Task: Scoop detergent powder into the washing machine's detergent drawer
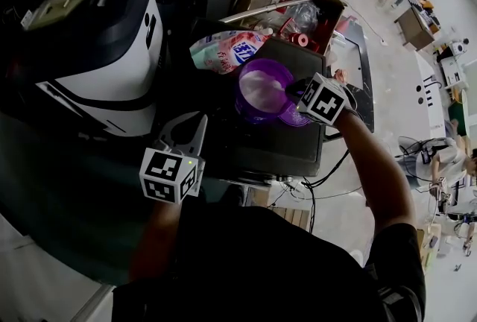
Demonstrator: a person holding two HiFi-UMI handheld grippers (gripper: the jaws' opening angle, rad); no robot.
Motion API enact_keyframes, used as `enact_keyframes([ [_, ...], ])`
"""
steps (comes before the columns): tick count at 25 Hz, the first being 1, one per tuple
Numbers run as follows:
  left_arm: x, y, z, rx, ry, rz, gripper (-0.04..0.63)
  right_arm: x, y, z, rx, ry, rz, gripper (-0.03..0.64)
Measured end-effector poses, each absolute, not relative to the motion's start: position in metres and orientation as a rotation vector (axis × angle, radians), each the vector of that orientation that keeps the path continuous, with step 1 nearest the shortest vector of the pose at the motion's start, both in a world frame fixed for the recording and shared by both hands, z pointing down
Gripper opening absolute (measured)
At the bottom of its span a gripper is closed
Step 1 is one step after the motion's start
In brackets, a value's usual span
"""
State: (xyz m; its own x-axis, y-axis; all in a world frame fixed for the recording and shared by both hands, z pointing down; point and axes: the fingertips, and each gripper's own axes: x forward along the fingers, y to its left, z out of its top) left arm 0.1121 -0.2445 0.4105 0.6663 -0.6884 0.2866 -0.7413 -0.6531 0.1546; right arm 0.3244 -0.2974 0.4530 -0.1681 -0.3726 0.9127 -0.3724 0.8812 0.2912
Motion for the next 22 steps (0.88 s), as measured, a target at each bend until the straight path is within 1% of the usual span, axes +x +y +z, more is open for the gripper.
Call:
enact_keyframes([
  [22, 0.111, -0.243, 0.418, 2.616, -1.118, 0.282, 0.008, 0.311, -0.281, 0.461, 0.576, -1.878, 0.288, 0.02],
])
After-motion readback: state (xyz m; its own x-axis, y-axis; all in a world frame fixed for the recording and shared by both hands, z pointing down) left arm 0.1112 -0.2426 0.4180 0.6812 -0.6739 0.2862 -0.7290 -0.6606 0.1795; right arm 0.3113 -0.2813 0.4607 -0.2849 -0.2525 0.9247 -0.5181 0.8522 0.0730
